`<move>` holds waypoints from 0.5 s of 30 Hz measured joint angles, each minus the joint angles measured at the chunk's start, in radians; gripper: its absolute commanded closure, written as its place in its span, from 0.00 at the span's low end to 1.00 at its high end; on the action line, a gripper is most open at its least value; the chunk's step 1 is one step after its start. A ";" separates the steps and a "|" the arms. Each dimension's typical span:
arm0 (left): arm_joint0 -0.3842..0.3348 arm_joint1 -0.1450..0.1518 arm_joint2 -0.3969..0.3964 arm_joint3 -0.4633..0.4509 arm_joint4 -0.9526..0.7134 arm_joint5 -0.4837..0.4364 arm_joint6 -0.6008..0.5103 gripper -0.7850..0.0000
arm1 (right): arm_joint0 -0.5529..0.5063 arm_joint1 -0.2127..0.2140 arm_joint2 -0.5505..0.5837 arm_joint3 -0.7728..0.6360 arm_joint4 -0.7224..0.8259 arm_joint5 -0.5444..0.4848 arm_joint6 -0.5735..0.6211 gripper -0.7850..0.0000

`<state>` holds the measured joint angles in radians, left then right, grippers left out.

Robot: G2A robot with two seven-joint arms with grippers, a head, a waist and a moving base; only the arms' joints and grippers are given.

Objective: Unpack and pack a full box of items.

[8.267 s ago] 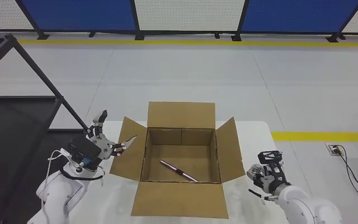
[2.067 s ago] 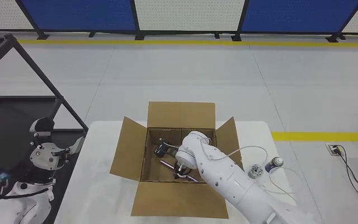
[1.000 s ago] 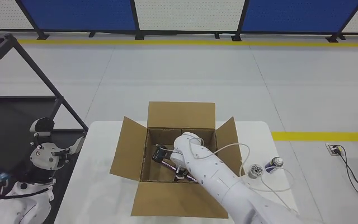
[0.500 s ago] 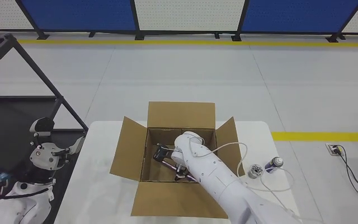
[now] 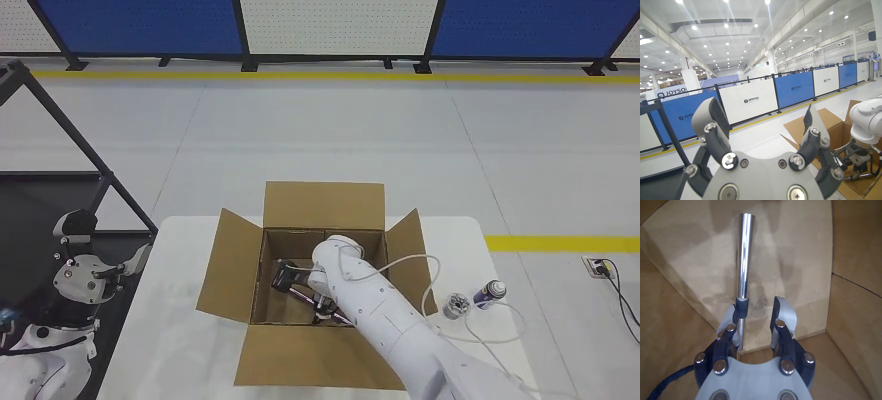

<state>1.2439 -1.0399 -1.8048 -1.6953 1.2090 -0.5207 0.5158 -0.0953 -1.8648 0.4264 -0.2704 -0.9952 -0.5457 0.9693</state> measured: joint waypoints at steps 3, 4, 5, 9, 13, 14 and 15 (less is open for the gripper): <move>0.000 0.000 0.000 0.000 0.000 0.000 0.000 0.00 | -0.001 -0.004 0.002 0.010 0.000 -0.007 -0.006 0.51; 0.000 0.000 0.000 0.000 0.000 0.000 0.000 0.00 | -0.002 -0.005 0.001 0.013 -0.002 -0.007 -0.006 0.51; 0.000 0.000 0.000 0.000 0.000 0.000 0.000 0.00 | -0.004 -0.007 0.001 0.017 -0.005 -0.004 -0.004 0.51; 0.000 0.000 0.000 0.000 0.000 0.000 0.000 0.00 | -0.007 -0.013 0.001 0.028 -0.011 0.003 -0.003 0.53; 0.000 0.000 0.000 0.000 0.000 0.000 0.000 0.00 | -0.008 -0.017 0.003 0.044 -0.014 0.008 -0.011 0.58; 0.000 0.000 0.000 0.000 0.000 0.000 0.000 0.00 | -0.008 -0.017 0.004 0.048 -0.014 0.008 -0.013 0.58; 0.000 0.000 0.000 0.000 0.000 0.000 0.000 0.00 | -0.008 -0.018 0.005 0.051 -0.015 0.008 -0.015 0.60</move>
<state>1.2439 -1.0399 -1.8048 -1.6953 1.2090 -0.5207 0.5158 -0.1036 -1.8829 0.4310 -0.2191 -1.0098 -0.5379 0.9538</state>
